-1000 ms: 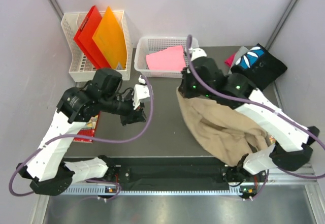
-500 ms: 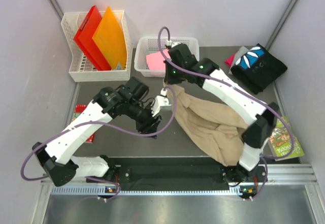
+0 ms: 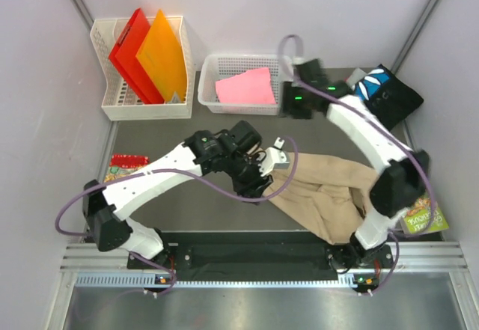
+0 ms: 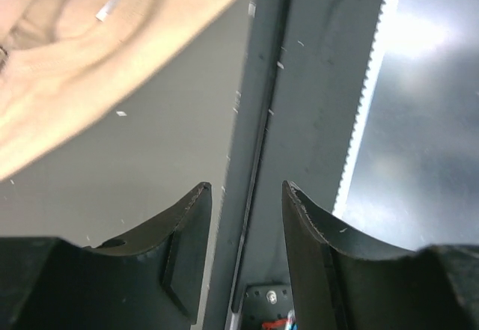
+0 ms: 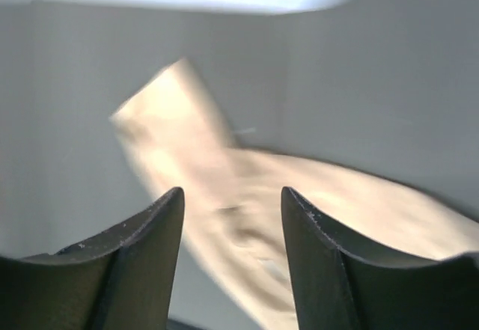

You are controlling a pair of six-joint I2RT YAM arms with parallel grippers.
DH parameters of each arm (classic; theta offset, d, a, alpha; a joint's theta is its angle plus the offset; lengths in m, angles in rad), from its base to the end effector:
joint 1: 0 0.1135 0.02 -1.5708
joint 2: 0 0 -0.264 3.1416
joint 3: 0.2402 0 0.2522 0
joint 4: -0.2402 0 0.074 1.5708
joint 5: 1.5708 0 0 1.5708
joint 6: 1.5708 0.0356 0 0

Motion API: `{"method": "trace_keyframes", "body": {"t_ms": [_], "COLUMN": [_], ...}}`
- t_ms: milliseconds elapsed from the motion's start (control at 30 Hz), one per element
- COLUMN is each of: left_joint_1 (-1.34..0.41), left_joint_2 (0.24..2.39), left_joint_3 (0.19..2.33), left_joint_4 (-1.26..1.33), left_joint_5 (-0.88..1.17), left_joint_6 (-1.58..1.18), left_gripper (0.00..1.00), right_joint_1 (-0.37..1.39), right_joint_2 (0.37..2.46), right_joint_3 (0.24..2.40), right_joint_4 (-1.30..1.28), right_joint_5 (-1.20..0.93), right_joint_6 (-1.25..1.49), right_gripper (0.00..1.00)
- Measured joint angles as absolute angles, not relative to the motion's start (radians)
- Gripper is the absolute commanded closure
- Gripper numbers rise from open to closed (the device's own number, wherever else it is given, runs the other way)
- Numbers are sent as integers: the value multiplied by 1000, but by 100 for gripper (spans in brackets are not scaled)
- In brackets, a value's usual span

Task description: Fold and stack the t-shirts

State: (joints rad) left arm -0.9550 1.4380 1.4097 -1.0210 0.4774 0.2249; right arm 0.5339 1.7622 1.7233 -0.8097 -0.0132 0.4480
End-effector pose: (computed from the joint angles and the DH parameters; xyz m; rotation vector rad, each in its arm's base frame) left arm 0.1508 -0.2415 0.3366 1.6438 2.1409 -0.8688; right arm 0.3353 0.1988 0.3409 -0.1123 2.4700 0.4546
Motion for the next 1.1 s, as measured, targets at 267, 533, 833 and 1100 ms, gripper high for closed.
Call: {"method": "trace_keyframes", "body": {"t_ms": [267,533,833,1100], "left_joint_1": [-963,-873,-772,-783], "left_joint_2": [1766,2103,2152,2154], "left_joint_3": [1549,1827,1845,1805], "left_joint_4": [-941,-938,-933,-939], "left_joint_5": [391,384,351,350], "left_joint_6": [131,96,96,95], "left_gripper": [51,56,56,56], "right_joint_1": [259,258,232,213], "right_joint_2": [1275,1132,1093,1097], "right_joint_3": [1353,1107,1066,1067], "right_joint_4": [-815,-836,-855,-855], "right_joint_5": [70,56,36,17], "right_joint_6": [452,454,437,425], "right_gripper": [50,52,55,58]}}
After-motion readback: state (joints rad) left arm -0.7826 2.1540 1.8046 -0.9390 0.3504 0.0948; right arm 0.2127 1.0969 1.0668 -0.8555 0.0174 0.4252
